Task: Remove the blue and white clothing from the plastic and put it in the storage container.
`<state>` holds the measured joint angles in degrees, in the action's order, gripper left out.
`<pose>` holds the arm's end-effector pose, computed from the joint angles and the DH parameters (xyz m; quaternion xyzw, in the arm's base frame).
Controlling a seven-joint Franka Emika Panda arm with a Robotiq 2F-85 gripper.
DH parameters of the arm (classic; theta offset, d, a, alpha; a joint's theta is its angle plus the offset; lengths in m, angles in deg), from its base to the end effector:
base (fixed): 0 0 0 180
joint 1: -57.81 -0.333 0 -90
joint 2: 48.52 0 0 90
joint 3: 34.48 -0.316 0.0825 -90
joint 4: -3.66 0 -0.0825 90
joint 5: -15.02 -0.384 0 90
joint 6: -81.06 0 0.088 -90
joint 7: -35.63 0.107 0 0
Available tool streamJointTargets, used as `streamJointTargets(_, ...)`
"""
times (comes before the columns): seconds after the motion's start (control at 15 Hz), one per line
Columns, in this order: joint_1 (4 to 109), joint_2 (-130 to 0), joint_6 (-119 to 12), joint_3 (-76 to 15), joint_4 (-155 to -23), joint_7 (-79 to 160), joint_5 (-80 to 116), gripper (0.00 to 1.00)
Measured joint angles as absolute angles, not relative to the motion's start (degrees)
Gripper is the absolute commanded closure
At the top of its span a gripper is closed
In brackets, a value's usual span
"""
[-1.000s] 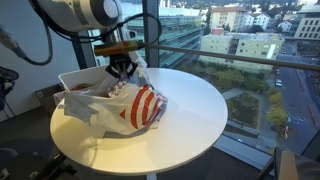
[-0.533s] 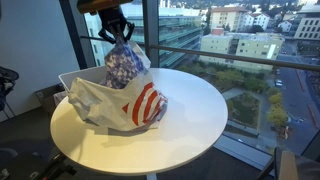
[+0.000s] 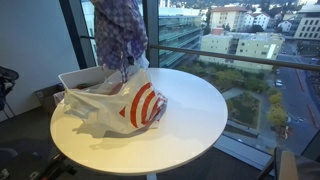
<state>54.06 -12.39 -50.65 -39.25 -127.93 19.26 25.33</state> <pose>0.4001 0.0652 0.6477 0.9148 0.2388 0.2991 0.1287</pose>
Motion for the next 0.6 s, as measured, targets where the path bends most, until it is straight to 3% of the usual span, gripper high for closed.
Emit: streamJointTargets(0.6, 53.85, -7.29, -52.70, -46.26, -120.33, 27.39, 28.40, 0.96)
